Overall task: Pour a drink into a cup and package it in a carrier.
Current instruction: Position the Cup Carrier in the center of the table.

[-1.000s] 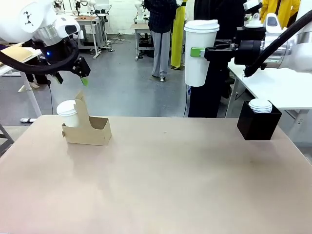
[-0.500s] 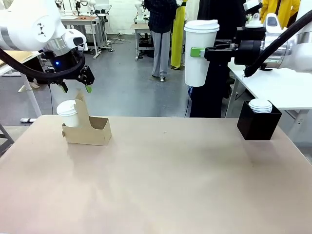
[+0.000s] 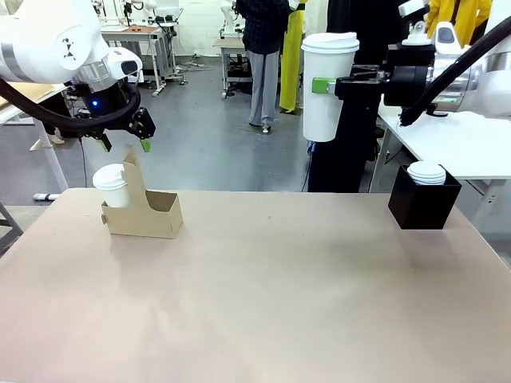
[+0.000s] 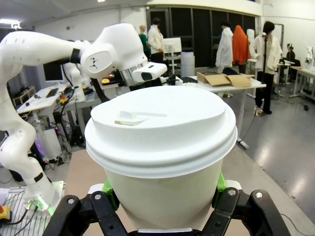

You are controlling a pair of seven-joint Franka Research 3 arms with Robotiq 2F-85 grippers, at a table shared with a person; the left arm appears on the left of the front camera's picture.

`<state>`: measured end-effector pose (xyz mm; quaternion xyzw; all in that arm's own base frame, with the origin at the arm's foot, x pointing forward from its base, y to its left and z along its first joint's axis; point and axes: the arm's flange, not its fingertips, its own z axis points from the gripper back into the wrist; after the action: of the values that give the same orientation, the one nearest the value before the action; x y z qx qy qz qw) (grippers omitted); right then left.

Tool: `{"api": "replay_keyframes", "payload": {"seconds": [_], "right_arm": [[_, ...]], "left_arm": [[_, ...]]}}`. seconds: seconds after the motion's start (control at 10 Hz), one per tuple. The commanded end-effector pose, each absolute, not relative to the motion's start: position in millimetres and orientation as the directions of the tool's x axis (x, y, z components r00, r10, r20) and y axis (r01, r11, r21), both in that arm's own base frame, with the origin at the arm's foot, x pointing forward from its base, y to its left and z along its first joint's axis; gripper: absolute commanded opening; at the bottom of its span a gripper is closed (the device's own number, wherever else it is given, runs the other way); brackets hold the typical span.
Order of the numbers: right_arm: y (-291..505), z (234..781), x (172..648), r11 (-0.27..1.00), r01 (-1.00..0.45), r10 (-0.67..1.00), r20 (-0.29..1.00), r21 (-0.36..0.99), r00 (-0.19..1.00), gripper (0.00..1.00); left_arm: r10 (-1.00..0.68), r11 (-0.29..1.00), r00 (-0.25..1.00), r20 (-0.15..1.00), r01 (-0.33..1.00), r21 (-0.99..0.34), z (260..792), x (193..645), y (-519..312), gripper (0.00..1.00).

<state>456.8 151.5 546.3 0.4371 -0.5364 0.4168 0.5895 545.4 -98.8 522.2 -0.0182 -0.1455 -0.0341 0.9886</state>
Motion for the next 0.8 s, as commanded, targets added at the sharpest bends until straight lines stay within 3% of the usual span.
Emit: {"api": "replay_keyframes", "payload": {"seconds": [0.0, 0.2, 0.3, 0.4, 0.5, 0.6, 0.7], "right_arm": [[154.7, 550.6, 458.1, 0.280, -0.959, 0.023, 0.998, 0.054, 0.063, 0.81], [154.7, 550.6, 458.1, 0.280, -0.959, 0.023, 0.998, 0.054, 0.063, 0.81], [154.7, 550.6, 458.1, 0.280, -0.959, 0.023, 0.998, 0.054, 0.063, 0.81], [154.7, 550.6, 458.1, 0.280, -0.959, 0.023, 0.998, 0.054, 0.063, 0.81], [154.7, 550.6, 458.1, 0.280, -0.959, 0.023, 0.998, 0.054, 0.063, 0.81], [154.7, 550.6, 458.1, 0.280, -0.959, 0.023, 0.998, 0.054, 0.063, 0.81], [154.7, 550.6, 458.1, 0.280, -0.959, 0.023, 0.998, 0.054, 0.063, 0.81]], "left_arm": [[-0.058, 0.997, 0.967, 0.247, 0.071, -0.044, 521.7, 556.3, -99.1, 1.00], [-0.058, 0.997, 0.969, 0.239, 0.071, -0.044, 519.4, 559.5, -98.3, 1.00], [-0.068, 0.996, 0.966, 0.248, 0.078, -0.033, 520.8, 561.5, -99.4, 0.94], [-0.071, 0.997, 0.966, 0.250, 0.079, -0.022, 518.4, 558.8, -100.0, 0.42], [-0.074, 0.997, 0.968, 0.241, 0.079, -0.011, 517.4, 560.7, -99.7, 0.37], [-0.080, 0.997, 0.969, 0.233, 0.083, -0.005, 516.6, 562.8, -98.6, 0.00], [-0.081, 0.997, 0.970, 0.231, 0.084, 0.000, 514.9, 563.1, -98.6, 0.00]]}}
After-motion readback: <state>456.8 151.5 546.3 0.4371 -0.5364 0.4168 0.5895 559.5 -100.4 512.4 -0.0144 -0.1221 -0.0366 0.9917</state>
